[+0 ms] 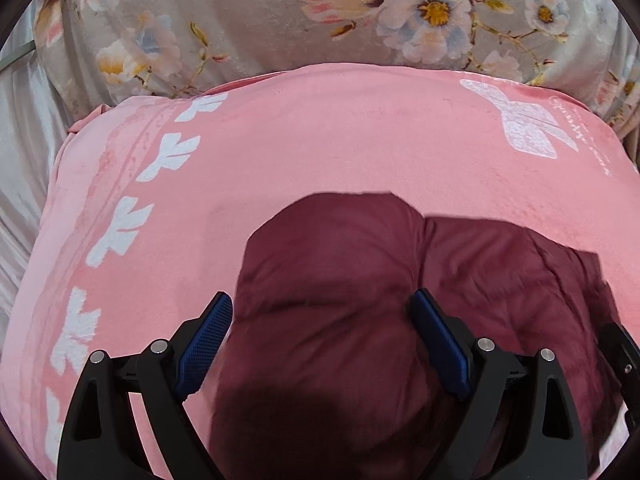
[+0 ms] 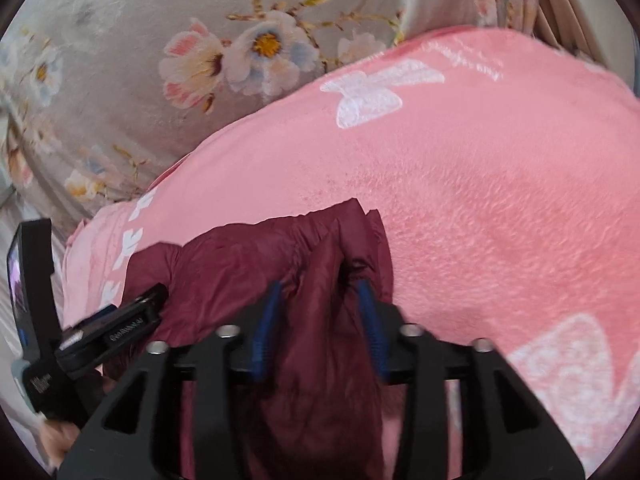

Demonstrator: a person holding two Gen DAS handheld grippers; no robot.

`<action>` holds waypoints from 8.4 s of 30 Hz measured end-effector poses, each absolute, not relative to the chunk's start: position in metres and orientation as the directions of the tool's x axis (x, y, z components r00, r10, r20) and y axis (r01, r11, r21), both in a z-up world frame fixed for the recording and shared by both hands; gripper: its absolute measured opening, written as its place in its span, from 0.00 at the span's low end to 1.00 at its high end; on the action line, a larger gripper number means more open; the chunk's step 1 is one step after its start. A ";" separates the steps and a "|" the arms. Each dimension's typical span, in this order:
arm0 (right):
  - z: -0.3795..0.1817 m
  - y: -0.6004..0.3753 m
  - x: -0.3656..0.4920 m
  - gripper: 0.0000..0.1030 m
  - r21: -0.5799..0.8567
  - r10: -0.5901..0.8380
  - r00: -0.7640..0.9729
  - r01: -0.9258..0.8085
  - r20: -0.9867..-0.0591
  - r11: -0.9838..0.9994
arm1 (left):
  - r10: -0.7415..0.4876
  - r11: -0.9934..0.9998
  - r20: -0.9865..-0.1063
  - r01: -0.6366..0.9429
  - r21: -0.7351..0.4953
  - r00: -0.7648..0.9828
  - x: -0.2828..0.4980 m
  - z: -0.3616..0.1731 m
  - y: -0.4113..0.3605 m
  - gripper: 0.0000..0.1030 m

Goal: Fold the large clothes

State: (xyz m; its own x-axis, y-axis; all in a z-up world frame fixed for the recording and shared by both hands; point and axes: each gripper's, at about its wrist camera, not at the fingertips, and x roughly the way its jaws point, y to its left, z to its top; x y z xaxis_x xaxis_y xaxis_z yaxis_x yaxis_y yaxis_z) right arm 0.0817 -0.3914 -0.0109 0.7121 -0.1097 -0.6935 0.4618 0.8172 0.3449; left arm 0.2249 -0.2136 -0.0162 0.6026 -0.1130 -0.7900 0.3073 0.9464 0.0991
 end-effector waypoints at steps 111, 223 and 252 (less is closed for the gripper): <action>0.193 -0.330 0.101 0.12 0.178 -0.119 0.944 0.180 -0.306 0.967 | -0.546 0.810 -0.324 0.586 0.032 0.773 0.162 0.180 -0.145 0.24; -0.031 -0.307 0.279 0.31 -0.002 -0.179 0.577 0.294 -0.797 0.956 | -0.045 0.966 -0.779 0.227 0.127 0.626 0.356 -0.025 -0.128 0.82; -0.007 -0.250 0.069 0.72 0.064 -0.212 0.633 0.384 -0.744 0.921 | -0.013 0.962 -0.726 0.207 0.179 0.688 0.158 -0.044 -0.088 0.82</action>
